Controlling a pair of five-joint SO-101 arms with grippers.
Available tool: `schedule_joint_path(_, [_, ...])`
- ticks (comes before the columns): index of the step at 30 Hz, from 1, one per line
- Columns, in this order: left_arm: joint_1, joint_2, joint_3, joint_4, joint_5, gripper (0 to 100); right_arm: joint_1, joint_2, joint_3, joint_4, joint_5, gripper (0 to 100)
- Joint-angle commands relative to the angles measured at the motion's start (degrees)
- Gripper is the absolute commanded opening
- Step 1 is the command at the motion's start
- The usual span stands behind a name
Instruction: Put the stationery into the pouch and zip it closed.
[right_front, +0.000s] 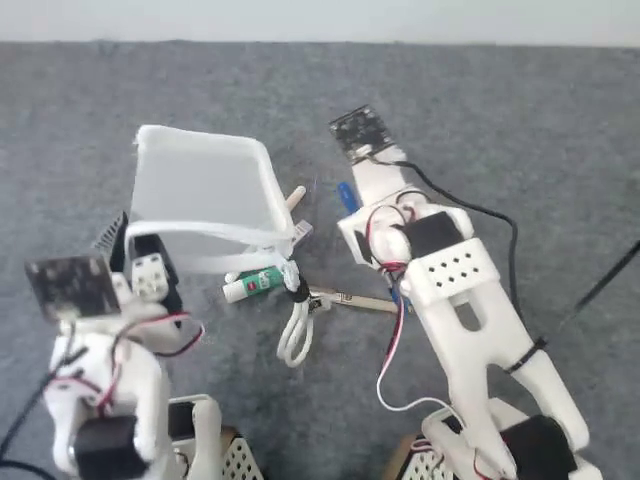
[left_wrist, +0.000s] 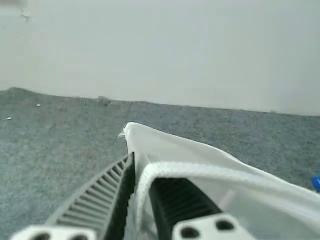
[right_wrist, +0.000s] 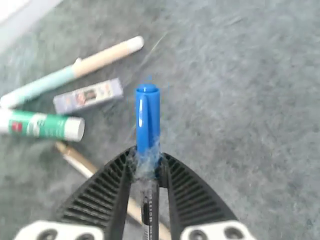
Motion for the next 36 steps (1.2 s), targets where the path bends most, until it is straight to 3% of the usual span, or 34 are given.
schedule_joint_path(1, [0.18,10.90,-9.27,0.88,3.60,1,2.24,-3.30,-0.35,-2.51,-1.32,0.6])
schedule_joint_path(11, [5.63,35.69,-27.74,13.10,6.07,1,2.33,-3.47,-0.44,-2.68,-2.02,0.6])
schedule_joint_path(17, [5.36,45.63,-31.08,13.45,9.14,1,2.59,-8.22,-0.79,-2.59,-1.93,0.6])
schedule_joint_path(21, [3.25,47.47,-30.81,12.40,12.04,1,1.01,-15.16,-1.14,-3.82,-1.93,0.6])
schedule_joint_path(31, [0.97,47.21,-26.77,9.67,12.84,1,-8.48,-22.90,-1.23,-21.05,-1.76,0.6])
schedule_joint_path(36, [0.97,47.21,-26.15,8.97,12.84,1,-13.32,-22.81,-1.49,-25.89,9.41,0.6])
